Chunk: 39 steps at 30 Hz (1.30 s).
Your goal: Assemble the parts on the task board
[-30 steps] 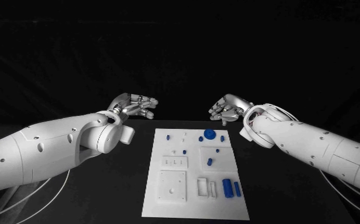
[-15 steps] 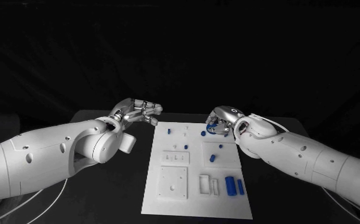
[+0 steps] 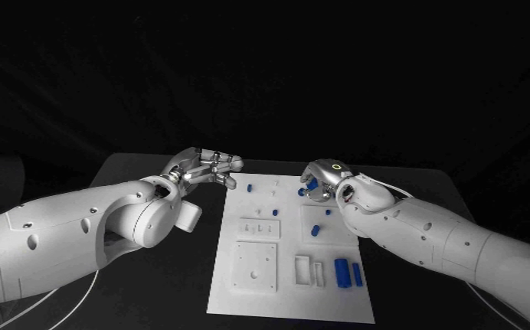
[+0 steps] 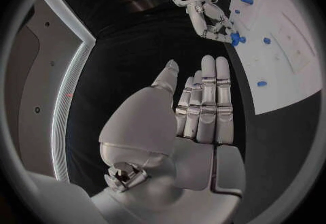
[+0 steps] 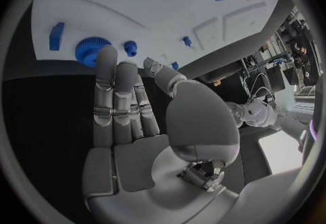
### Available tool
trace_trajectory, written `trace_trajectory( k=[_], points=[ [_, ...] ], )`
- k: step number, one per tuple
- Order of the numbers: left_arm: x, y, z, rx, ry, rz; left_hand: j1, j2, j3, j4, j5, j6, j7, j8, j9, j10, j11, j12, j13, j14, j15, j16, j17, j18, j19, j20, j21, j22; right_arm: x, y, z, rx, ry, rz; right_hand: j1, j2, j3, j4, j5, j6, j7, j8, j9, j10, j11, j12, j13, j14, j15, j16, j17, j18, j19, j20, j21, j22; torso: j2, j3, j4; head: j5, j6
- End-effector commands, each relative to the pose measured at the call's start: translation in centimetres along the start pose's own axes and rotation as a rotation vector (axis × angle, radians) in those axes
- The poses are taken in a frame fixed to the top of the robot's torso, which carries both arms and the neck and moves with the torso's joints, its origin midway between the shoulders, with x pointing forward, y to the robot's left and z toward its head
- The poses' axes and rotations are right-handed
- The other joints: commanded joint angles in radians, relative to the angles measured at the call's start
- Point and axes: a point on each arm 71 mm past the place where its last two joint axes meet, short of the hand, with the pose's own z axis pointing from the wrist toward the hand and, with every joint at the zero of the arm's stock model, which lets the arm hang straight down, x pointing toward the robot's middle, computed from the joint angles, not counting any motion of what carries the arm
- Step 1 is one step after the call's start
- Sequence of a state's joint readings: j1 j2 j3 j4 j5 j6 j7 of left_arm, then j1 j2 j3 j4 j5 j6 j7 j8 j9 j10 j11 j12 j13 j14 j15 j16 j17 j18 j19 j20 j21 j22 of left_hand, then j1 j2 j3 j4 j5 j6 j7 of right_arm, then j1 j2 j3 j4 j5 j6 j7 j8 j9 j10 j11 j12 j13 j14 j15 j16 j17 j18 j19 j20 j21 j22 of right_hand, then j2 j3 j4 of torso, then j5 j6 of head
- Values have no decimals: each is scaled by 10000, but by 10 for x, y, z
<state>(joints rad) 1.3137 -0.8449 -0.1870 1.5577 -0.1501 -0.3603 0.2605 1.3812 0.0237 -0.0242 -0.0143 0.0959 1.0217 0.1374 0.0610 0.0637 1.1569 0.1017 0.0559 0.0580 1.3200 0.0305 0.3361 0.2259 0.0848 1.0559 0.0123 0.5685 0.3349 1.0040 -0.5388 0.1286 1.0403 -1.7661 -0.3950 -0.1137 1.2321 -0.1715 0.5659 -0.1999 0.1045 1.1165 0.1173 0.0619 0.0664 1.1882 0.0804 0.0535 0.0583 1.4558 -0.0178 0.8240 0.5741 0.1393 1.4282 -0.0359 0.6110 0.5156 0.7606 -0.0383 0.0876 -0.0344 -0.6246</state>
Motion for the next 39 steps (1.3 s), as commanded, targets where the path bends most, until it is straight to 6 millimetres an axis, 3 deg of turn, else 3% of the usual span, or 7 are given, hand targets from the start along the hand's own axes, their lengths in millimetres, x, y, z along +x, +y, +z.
trace_trajectory(
  k=[1,11,15,24,29,39],
  points=[
    [4,-3,0,174,219,-52,-76,-19,-5,-57,44,-46,37,34,13,-114,27,26,14,-33,24,47,11,-18,-42,20,29,7,0,2,1,91,-293,-489,8,-81,0,48,-37,-70,4,8,12,-62,-22,42,14,-18,27,45,-19,93,18,-20,26,67,167,-45,48,-11,25],
    [3,-4,1,152,202,-72,-103,-11,-17,-85,47,-70,49,34,13,-187,46,29,16,-45,36,54,6,-2,-48,38,36,-2,3,2,2,271,-297,-761,83,-188,232,126,-171,-38,-2,9,13,-48,-24,41,13,-41,27,156,-123,107,35,-17,-211,717,336,-104,96,-61,78],
    [3,-4,1,134,187,-81,-103,-11,-17,-85,47,-70,49,34,13,-187,46,29,16,-45,36,54,6,-2,-48,38,36,-2,5,2,2,305,-229,-837,99,-189,260,128,-184,-34,-2,15,14,-49,-22,43,13,-53,29,179,-139,105,85,-14,-337,966,383,-110,125,-80,77],
    [2,-3,1,98,188,-90,-144,-4,-36,-103,46,-89,56,33,13,-213,53,29,16,-44,41,70,3,8,-45,46,47,-15,9,1,1,351,-133,-952,143,-144,378,99,-176,63,-21,15,20,1,-39,39,13,-52,16,219,-147,111,162,-22,-574,1383,480,-96,88,-31,126],
    [2,-3,1,80,215,-104,-155,-3,-40,-101,45,-97,58,32,12,-223,56,29,16,-44,43,72,2,9,-45,48,48,-17,9,3,1,283,-136,-936,170,70,723,27,-228,320,-87,16,37,347,-142,37,18,-64,-67,265,-131,12,129,-119,-231,1941,561,-95,97,-24,195],
    [1,-3,1,47,212,-112,-171,14,-40,-100,53,-111,62,32,12,-239,60,29,16,-50,46,75,-2,12,-46,52,49,-28,6,6,0,237,-533,-850,421,679,605,-182,-415,1138,-292,86,242,1320,-463,79,72,-74,-313,358,-75,-192,58,-341,725,3117,630,-106,109,-30,248]
  ],
)
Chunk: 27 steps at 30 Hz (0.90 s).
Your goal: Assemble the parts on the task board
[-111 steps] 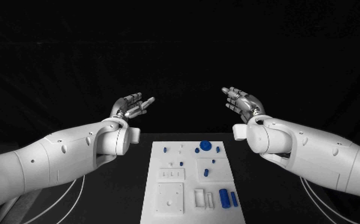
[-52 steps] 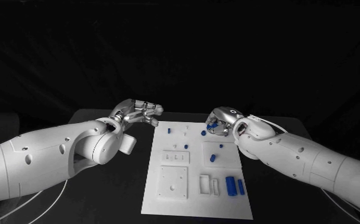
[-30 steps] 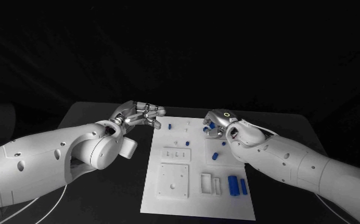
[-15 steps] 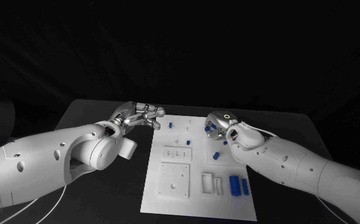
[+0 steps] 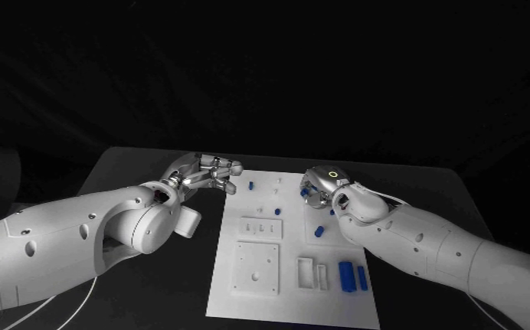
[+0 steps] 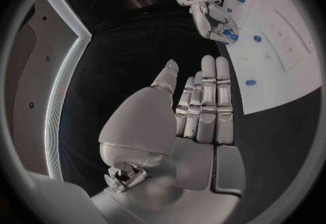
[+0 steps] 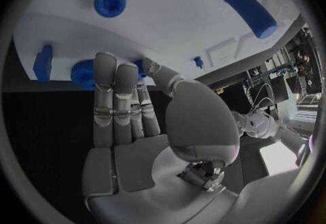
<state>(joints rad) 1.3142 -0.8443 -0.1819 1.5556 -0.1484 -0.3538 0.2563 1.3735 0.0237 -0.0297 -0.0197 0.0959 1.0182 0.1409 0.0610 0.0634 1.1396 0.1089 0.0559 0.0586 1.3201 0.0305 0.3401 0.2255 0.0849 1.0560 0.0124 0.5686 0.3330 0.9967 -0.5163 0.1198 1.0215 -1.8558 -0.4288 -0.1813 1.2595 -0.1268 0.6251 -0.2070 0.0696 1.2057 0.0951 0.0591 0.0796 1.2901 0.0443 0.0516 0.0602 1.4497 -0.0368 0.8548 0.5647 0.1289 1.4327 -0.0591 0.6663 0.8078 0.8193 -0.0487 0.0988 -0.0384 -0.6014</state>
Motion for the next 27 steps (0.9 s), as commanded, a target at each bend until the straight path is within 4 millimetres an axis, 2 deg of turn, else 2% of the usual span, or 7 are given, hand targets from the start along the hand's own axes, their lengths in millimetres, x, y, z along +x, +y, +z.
trace_trajectory(
  k=[1,7,14,20,25,27],
  points=[
    [2,-1,1,42,172,-71,-93,14,15,-46,53,-75,27,32,15,-66,-12,29,10,-51,46,35,2,11,-47,51,49,-9,0,2,-1,-13,-290,-96,184,263,26,-157,-82,323,-88,108,137,406,-126,81,53,-19,-147,50,21,-95,-3,-137,210,253,51,-2,-7,21,20],
    [1,-1,1,24,146,-71,-93,14,15,-46,53,-75,27,32,15,-66,-12,29,10,-51,46,35,2,11,-47,51,49,-9,-6,5,-3,131,-849,7,92,387,43,-398,-144,512,-138,42,301,645,-195,75,49,-7,-203,16,11,-181,-148,-224,462,892,83,-12,-7,3,85],
    [-1,-1,1,8,90,-55,-82,22,19,-69,55,-89,31,32,15,-80,-9,30,11,-53,45,44,-3,16,-44,53,57,-29,-20,13,0,223,-1365,197,82,406,0,-449,-165,566,-164,49,337,688,-217,76,45,3,-220,26,10,-195,-90,-238,388,1286,118,-18,-5,-2,157],
    [-1,-1,2,13,73,-43,-81,22,19,-72,56,-89,31,33,16,-80,-9,30,11,-53,45,45,-3,16,-44,53,58,-30,-27,23,7,307,-1647,299,79,405,-5,-462,-166,574,-164,50,334,692,-216,76,45,1,-223,29,8,-198,-64,-241,314,1405,164,-22,30,-7,238],
    [-1,-1,3,15,85,-41,-77,24,22,-84,63,-93,33,34,16,-85,-8,31,11,-55,45,46,-7,18,-46,53,63,-37,-30,30,14,332,-1747,339,76,400,0,-470,-168,578,-158,51,322,686,-212,78,45,-16,-217,20,-5,-201,5,-241,127,1647,175,-15,44,32,242],
    [0,-1,4,18,96,-41,-77,24,22,-84,63,-93,33,34,16,-85,-8,31,11,-55,45,46,-7,18,-46,53,63,-37,-30,33,16,329,-1762,343,68,395,0,-483,-166,582,-163,50,311,687,-215,74,44,-3,-227,22,-23,-204,64,-245,3,1885,188,-27,61,31,253]
  ],
)
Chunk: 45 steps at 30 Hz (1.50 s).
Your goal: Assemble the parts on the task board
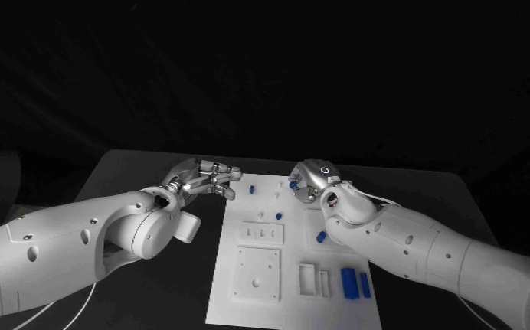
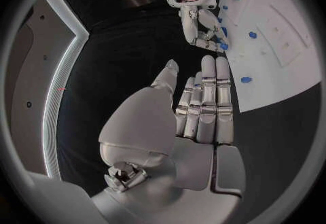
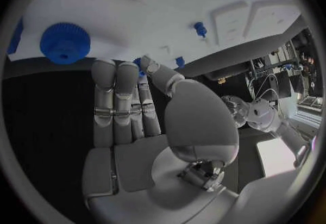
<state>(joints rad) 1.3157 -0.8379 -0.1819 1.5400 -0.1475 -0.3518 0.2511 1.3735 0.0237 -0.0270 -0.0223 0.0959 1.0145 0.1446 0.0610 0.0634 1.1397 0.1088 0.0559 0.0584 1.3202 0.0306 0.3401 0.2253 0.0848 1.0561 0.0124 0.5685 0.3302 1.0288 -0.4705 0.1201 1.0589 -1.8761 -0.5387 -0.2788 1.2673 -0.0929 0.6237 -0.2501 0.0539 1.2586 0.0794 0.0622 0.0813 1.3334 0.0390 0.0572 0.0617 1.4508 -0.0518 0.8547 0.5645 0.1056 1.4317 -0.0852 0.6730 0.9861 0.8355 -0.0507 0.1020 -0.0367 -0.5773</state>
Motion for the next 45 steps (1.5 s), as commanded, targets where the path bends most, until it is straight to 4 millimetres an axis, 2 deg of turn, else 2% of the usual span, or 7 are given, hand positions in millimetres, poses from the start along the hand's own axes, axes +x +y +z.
trace_trajectory(
  k=[1,10,16,25,34,39,45],
  points=[
    [3,-2,1,70,176,-73,-77,24,-4,-58,63,-56,-4,34,16,-85,-7,32,13,-55,45,46,-5,18,-46,53,63,-9,-1,2,4,160,-242,-92,-11,56,15,-52,-9,54,-5,19,294,253,-161,19,28,-14,-77,23,-21,29,74,17,-64,102,29,-6,23,15,13],
    [7,-2,3,81,258,-85,-77,24,-4,-58,63,-56,-4,34,16,-85,-7,32,13,-55,45,46,-5,18,-46,53,63,-9,3,11,11,161,-231,-36,-20,72,14,-64,-6,47,-3,16,283,238,-158,21,26,-11,-69,21,-43,22,114,23,-196,274,97,-44,111,-18,45],
    [8,-3,3,84,303,-93,-77,24,-4,-58,63,-56,-4,34,16,-85,-7,32,13,-55,45,46,-5,18,-46,53,63,-9,5,15,13,155,-219,23,-25,79,15,-75,-3,41,-3,20,279,233,-156,21,26,-11,-69,20,-68,23,194,24,-409,498,145,-90,167,-59,73],
    [10,-4,4,97,328,-89,-77,24,-4,-58,63,-56,-4,34,16,-85,-7,32,13,-55,45,46,-5,18,-46,53,63,-9,6,19,15,96,-194,89,-29,79,16,-77,0,40,-1,18,279,228,-155,21,26,-12,-70,20,-73,20,209,24,-419,553,193,-89,162,1,85],
    [10,-4,5,100,349,-88,-77,24,-4,-58,63,-56,-4,34,16,-85,-7,32,13,-55,45,46,-5,18,-46,53,63,-9,7,21,17,133,-120,70,-32,90,22,-78,5,22,4,18,286,217,-151,21,26,-13,-70,16,-104,24,275,25,-636,797,232,-102,171,-13,101],
    [11,-5,5,95,361,-88,-95,35,-8,-88,63,-72,0,33,16,-103,-1,29,12,-59,48,53,-15,20,-58,56,97,-43,10,21,17,162,306,-83,-40,83,29,-81,13,21,4,16,288,213,-148,18,24,-17,-70,19,-107,23,287,25,-683,870,257,-116,178,-8,72],
    [11,-5,5,87,372,-89,-95,35,-8,-88,63,-72,0,33,16,-103,-1,29,12,-59,48,53,-15,20,-58,56,97,-43,13,21,18,201,549,-189,-45,87,24,-83,17,1,11,17,285,188,-141,19,24,-22,-61,4,-123,24,281,34,-792,904,266,-111,161,-8,43]
  ],
)
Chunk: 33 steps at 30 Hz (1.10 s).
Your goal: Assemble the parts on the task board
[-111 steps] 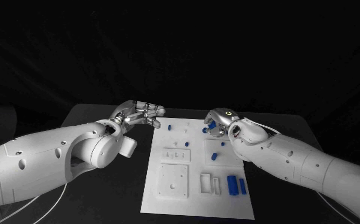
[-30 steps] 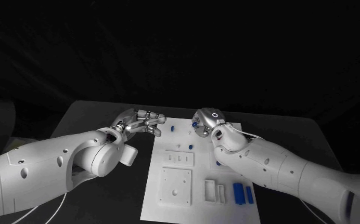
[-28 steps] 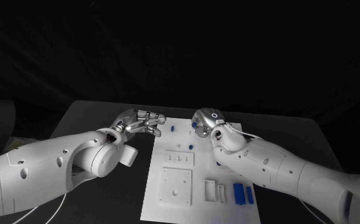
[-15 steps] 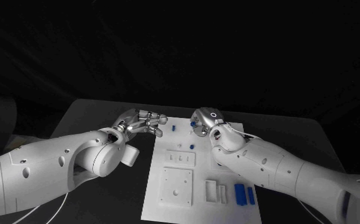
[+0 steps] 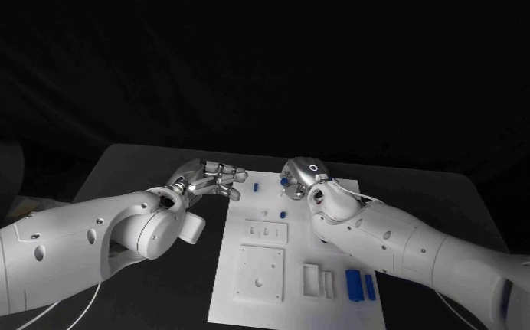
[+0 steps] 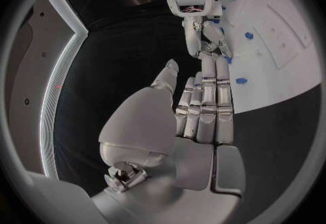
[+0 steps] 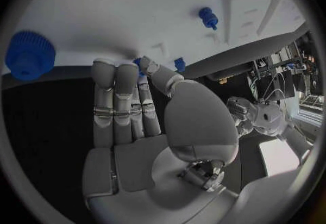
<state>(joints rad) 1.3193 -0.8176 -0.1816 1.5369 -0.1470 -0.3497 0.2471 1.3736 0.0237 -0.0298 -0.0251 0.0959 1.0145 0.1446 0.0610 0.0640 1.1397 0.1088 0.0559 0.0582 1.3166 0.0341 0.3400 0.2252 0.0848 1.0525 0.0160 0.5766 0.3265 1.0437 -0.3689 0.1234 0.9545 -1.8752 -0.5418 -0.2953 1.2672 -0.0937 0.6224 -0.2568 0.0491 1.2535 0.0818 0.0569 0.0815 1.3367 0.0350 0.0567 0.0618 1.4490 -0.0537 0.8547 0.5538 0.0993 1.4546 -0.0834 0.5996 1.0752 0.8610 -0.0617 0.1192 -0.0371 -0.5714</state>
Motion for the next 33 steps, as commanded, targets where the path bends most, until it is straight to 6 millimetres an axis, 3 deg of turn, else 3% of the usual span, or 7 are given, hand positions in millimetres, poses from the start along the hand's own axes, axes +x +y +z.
trace_trajectory(
  k=[1,7,10,13,18,27,33],
  points=[
    [3,-2,1,56,191,-76,-95,34,20,-61,63,-72,-1,33,11,-103,-1,29,15,-24,12,54,-14,20,-23,19,17,-6,8,1,-2,-21,613,-222,-48,95,33,-16,67,44,-11,69,281,149,-99,23,22,-3,-41,-1,-22,88,57,18,-93,30,8,0,-13,-4,-17],
    [3,-2,1,50,185,-73,-95,34,20,-61,63,-72,-1,33,11,-103,-1,29,15,-24,12,54,-14,20,-23,19,17,-6,5,0,-2,-14,139,235,-411,-545,-300,123,-17,-1211,261,37,-107,-1184,297,7,-29,-19,232,-124,-92,136,-3,207,-756,-209,10,-3,-13,-1,-7],
    [2,-1,1,43,157,-68,-99,28,16,-62,60,-91,8,33,10,-119,3,31,16,-27,16,53,-17,21,-26,23,24,-23,1,0,-2,-53,-300,542,-408,-1120,-729,52,-19,-1974,89,45,-185,-2313,562,6,-34,-62,348,-212,-134,256,-46,281,-1179,-445,12,2,-15,-5,3],
    [0,-1,0,40,114,-60,-99,28,16,-62,60,-91,8,33,10,-119,3,31,16,-27,16,53,-17,21,-26,23,24,-23,-4,-3,-5,-84,-604,759,321,-1240,-1893,513,1,-2320,24,91,-156,-2972,741,98,-37,-14,507,-309,-230,656,142,568,-1688,-827,17,6,-25,-8,31],
    [-4,-2,-1,36,7,-46,-99,28,16,-62,60,-91,8,33,10,-119,3,31,16,-27,16,53,-17,21,-26,23,24,-23,-15,-12,-10,-107,-856,962,559,-1367,-1878,801,12,-2325,5,60,-173,-2969,734,17,-21,-21,503,-282,-265,678,297,581,-1967,-981,0,20,-63,0,68],
    [-12,-1,-3,23,-186,-40,-89,9,14,-73,63,-92,9,36,12,-123,4,31,16,-25,15,53,-20,24,-24,23,28,-31,-50,-48,-20,298,-955,1275,69,-1233,-987,867,24,-1862,430,63,-151,-1287,379,3,-2,-2,283,-183,-245,497,392,403,-1831,-773,-43,91,-222,38,124],
    [-15,-1,-3,31,-256,-43,-57,36,37,-77,66,-61,-11,37,12,-89,-29,31,14,-15,-11,59,-18,20,-22,9,42,-36,-61,-78,-28,705,-449,1377,-30,-1200,-1058,916,298,-1307,154,87,-30,905,-328,371,498,2,-151,-140,-117,129,416,9,-1568,-532,-77,106,-278,40,130]
  ],
)
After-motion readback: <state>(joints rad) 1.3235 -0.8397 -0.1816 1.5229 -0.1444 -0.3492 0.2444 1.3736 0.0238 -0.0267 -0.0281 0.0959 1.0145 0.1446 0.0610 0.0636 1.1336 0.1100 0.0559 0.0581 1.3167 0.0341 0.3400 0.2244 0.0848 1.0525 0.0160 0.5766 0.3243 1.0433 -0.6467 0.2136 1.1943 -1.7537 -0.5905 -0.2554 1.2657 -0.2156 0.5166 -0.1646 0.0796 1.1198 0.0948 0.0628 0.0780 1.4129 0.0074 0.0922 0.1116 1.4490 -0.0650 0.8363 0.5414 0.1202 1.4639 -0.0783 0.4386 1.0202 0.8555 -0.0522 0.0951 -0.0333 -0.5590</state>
